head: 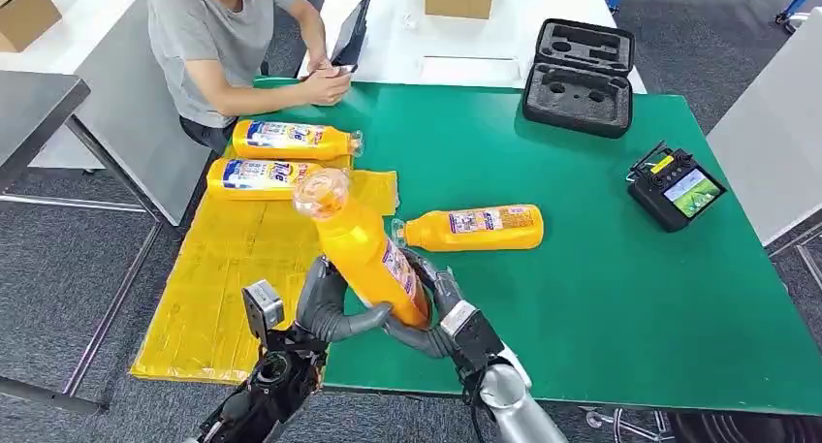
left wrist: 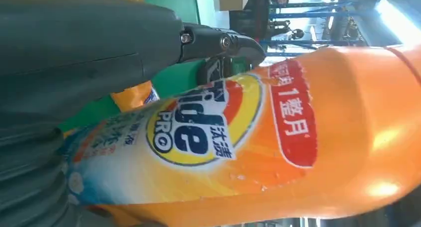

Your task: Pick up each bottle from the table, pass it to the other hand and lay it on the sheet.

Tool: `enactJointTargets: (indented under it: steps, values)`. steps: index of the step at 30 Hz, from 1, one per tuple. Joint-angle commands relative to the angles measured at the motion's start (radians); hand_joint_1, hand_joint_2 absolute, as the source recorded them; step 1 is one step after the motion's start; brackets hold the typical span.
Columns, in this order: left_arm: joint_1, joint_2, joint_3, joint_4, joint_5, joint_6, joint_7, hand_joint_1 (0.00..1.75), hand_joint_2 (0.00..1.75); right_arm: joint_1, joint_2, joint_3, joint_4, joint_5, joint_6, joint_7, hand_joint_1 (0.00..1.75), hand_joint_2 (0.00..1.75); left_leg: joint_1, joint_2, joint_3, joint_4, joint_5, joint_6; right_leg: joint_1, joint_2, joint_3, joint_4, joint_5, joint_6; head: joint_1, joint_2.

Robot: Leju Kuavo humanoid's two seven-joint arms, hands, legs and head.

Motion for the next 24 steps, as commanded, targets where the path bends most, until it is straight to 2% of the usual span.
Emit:
enactJointTargets:
  steps: [1,15,17,18,19,20,21,22,23,24]
  values:
    - [-0.021,0.014,0.016,0.073,-0.003,-0.007,-0.069,0.0,1.75,-0.028,-0.018,0.016,0.048,-0.005,-0.003,-0.002,1.75,1.75,0.001,0.002,0.002,-0.001,0.0,-0.001,0.001,0.001,0.002,-0.001,0.0,-0.002,0.0,0.0]
    - [-0.032,0.012,0.005,0.062,0.02,-0.039,-0.069,0.0,1.75,-0.027,-0.008,0.006,0.094,0.001,0.037,-0.002,1.75,1.75,0.001,0.001,0.003,-0.001,0.0,-0.002,0.001,0.0,0.003,-0.002,0.0,-0.002,0.0,0.0]
    - [-0.034,0.009,0.005,0.064,0.022,-0.04,-0.069,0.14,1.75,-0.028,-0.002,0.009,0.105,0.003,0.038,-0.002,1.75,1.75,0.001,0.001,0.001,-0.001,0.0,-0.001,0.001,0.0,0.001,-0.001,0.0,-0.001,0.0,0.0]
    - [-0.033,0.011,0.003,0.057,0.023,-0.043,-0.069,1.34,1.75,-0.028,-0.003,0.01,0.107,0.003,0.04,-0.002,1.75,1.75,0.0,0.001,0.001,-0.001,0.0,-0.001,0.001,0.0,0.001,-0.001,0.0,-0.001,0.0,0.0]
    - [-0.028,0.014,0.004,0.041,0.025,-0.045,-0.069,1.66,1.75,-0.031,-0.002,0.01,0.119,0.005,0.043,-0.002,1.75,1.75,0.001,0.001,0.003,-0.001,0.0,-0.001,0.001,0.001,0.003,-0.002,0.0,-0.002,0.0,0.0]
    - [-0.024,0.015,0.005,0.03,0.028,-0.043,-0.069,1.71,1.75,-0.033,-0.002,0.011,0.129,0.006,0.046,-0.002,1.75,1.75,0.001,0.001,0.002,-0.001,0.0,-0.001,0.001,0.0,0.002,-0.001,0.0,-0.001,0.0,0.0]
    - [-0.022,0.018,0.0,0.018,0.027,-0.049,-0.069,1.75,1.75,-0.038,-0.003,0.016,0.149,0.013,0.054,-0.002,1.54,1.75,0.001,0.002,0.003,-0.001,0.0,-0.002,0.002,0.001,0.003,-0.001,0.0,-0.002,0.0,0.0]
    - [-0.021,0.019,-0.001,0.012,0.028,-0.05,-0.069,1.75,1.75,-0.041,-0.002,0.019,0.157,0.018,0.056,-0.002,1.41,1.75,0.001,0.001,0.002,-0.001,0.0,-0.001,0.001,0.001,0.002,-0.001,0.0,-0.002,0.0,0.0]
    - [-0.021,0.019,-0.001,0.012,0.028,-0.05,-0.069,1.75,1.75,-0.041,-0.002,0.019,0.157,0.018,0.056,-0.002,1.41,1.75,0.0,0.001,0.002,-0.001,0.0,-0.001,0.001,0.0,0.002,-0.001,0.0,-0.001,0.0,0.0]
    - [-0.021,0.018,-0.001,0.01,0.029,-0.049,-0.069,1.75,1.75,-0.043,0.0,0.021,0.165,0.019,0.06,-0.002,0.45,1.75,0.001,0.002,0.003,-0.001,0.0,-0.002,0.001,0.001,0.003,-0.002,0.0,-0.002,0.0,0.0]
